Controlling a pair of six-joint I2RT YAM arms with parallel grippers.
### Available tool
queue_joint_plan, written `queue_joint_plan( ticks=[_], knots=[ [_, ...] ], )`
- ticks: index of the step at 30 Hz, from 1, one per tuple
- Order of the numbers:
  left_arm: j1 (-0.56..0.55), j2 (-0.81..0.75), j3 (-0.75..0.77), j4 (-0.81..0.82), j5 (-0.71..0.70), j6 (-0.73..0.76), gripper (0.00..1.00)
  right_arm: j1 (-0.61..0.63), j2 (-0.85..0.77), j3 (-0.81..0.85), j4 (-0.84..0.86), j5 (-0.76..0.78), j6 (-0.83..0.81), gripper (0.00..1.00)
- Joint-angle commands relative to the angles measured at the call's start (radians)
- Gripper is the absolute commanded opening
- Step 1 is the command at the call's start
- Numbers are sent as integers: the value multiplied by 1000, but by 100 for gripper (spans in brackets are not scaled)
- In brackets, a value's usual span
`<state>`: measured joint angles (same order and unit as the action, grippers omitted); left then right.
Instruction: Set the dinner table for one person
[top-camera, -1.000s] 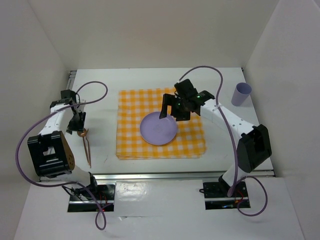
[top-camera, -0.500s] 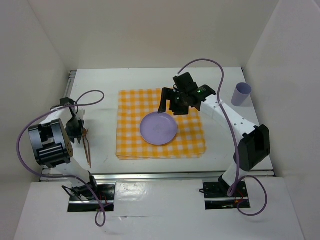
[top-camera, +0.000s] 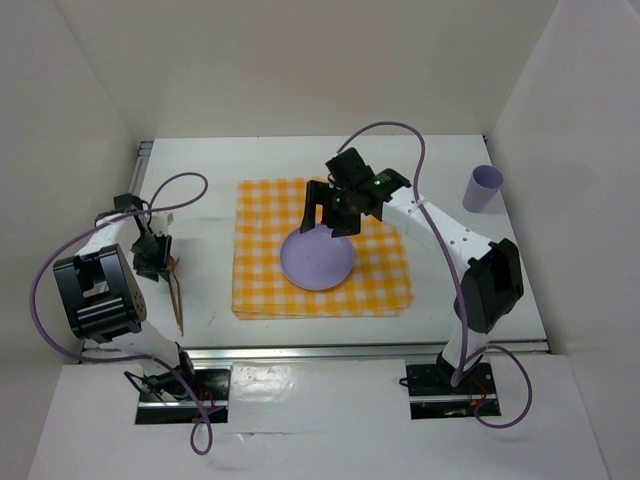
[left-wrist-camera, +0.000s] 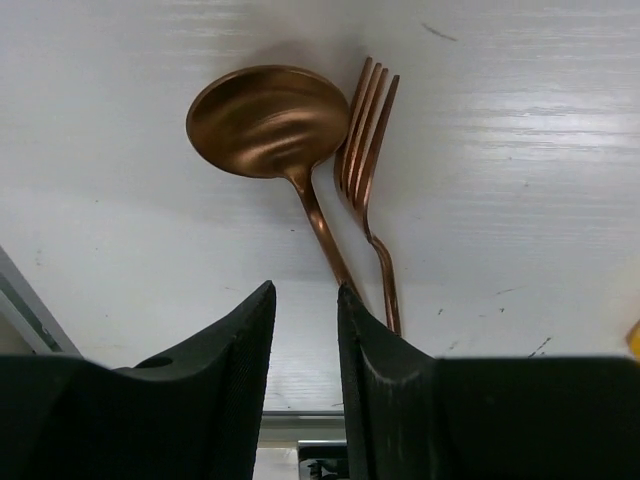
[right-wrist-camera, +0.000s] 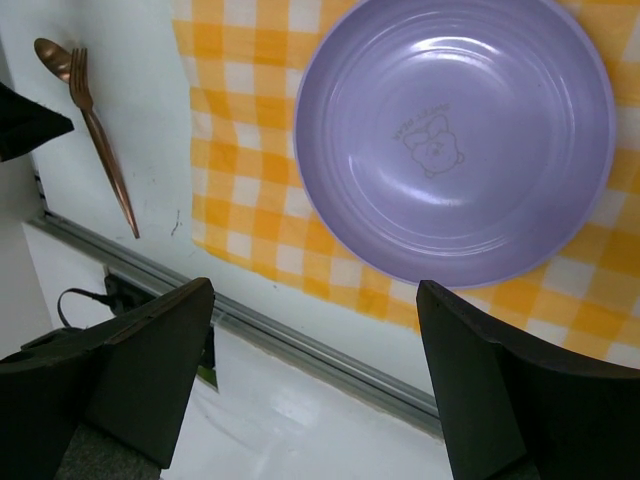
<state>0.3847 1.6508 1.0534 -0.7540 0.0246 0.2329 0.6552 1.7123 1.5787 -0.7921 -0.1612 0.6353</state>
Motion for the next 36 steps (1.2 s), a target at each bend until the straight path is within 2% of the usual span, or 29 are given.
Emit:
queue_joint_plan(
  ticks=[1, 6, 18, 22, 29, 33, 34, 35, 36],
  knots=[
    [3, -25, -18, 1, 40, -7, 38, 9, -11, 30, -27, 14, 17, 90],
    [3, -28, -39, 5, 67, -17, 37, 9, -29, 40, -47, 37, 17, 90],
    [3, 17, -81, 73, -11, -26, 37, 9, -48, 49, -56, 46, 17, 90],
    [3, 58, -102, 94, -38, -15, 33, 9, -48, 67, -56, 46, 17, 90],
    [22, 89, -112, 105, -6, -15, 27, 9, -48, 67, -65, 55, 17, 90],
    [40, 109, -102, 87, 27, 5, 18, 9, -59, 67, -65, 75, 17, 90],
    [54, 124, -90, 87, 49, 17, 14, 9, -59, 57, -65, 75, 17, 90],
    [72, 144, -90, 87, 60, 17, 0, 9, -71, 56, -65, 75, 17, 90],
    [85, 155, -79, 75, 72, 17, 0, 9, -71, 47, -65, 75, 17, 90]
  ],
)
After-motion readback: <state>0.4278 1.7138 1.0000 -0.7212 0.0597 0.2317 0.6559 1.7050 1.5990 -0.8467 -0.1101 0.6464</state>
